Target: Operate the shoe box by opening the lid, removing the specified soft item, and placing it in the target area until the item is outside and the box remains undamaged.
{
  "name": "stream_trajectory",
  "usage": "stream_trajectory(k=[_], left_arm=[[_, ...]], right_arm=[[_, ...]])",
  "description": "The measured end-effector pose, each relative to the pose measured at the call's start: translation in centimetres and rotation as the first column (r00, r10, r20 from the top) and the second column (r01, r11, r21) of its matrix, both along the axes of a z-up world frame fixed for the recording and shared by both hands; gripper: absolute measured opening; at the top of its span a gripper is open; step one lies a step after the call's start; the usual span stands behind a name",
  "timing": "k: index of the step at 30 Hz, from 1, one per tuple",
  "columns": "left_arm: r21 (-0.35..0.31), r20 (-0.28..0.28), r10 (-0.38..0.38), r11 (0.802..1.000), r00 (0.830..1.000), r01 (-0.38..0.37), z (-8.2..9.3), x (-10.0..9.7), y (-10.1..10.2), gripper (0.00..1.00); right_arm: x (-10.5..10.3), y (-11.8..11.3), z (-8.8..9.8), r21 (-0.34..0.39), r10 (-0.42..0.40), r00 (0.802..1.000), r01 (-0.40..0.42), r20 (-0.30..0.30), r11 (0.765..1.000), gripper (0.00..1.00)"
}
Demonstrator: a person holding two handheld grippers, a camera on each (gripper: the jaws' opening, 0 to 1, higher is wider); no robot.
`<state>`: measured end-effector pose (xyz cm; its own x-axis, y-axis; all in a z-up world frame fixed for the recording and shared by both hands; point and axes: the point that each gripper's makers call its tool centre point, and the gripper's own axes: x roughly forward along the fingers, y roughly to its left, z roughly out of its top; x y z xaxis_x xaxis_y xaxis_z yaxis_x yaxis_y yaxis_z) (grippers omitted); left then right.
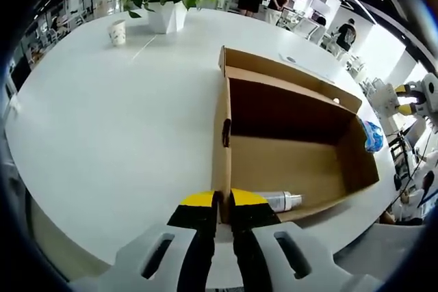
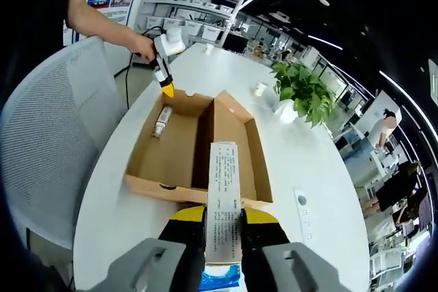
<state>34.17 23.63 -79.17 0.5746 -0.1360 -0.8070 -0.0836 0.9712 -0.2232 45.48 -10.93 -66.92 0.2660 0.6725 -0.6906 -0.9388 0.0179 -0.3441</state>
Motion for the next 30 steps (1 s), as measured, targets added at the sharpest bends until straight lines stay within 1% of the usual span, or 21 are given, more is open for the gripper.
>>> stream_trajectory(k=[7,21,30], left_arm=[[-0.004,-0.005,0.004,1.0,1.0,-0.004,-0.1,-0.1,0.0,0.05],[0.012,-0.011,0.001,1.0,1.0,0.0,0.0,-0.3,-0.4,0.05],[0.015,-0.011,0.003,1.0,1.0,-0.002,0.0,-0.2,-0.4,0.05]], right_arm=[[1.2,-2.3,-0.6,-0.017,-0.03,1.0,0.03,-0.003,0.999,0.15],[2.8,-5.6,-1.5,-0.044,-0.07,0.998,0.069,-0.007,0.997,0.15],[4.1,-8.1,-2.5,-0.072,-0.103,0.995,0.102,-0.01,0.992,0.15]])
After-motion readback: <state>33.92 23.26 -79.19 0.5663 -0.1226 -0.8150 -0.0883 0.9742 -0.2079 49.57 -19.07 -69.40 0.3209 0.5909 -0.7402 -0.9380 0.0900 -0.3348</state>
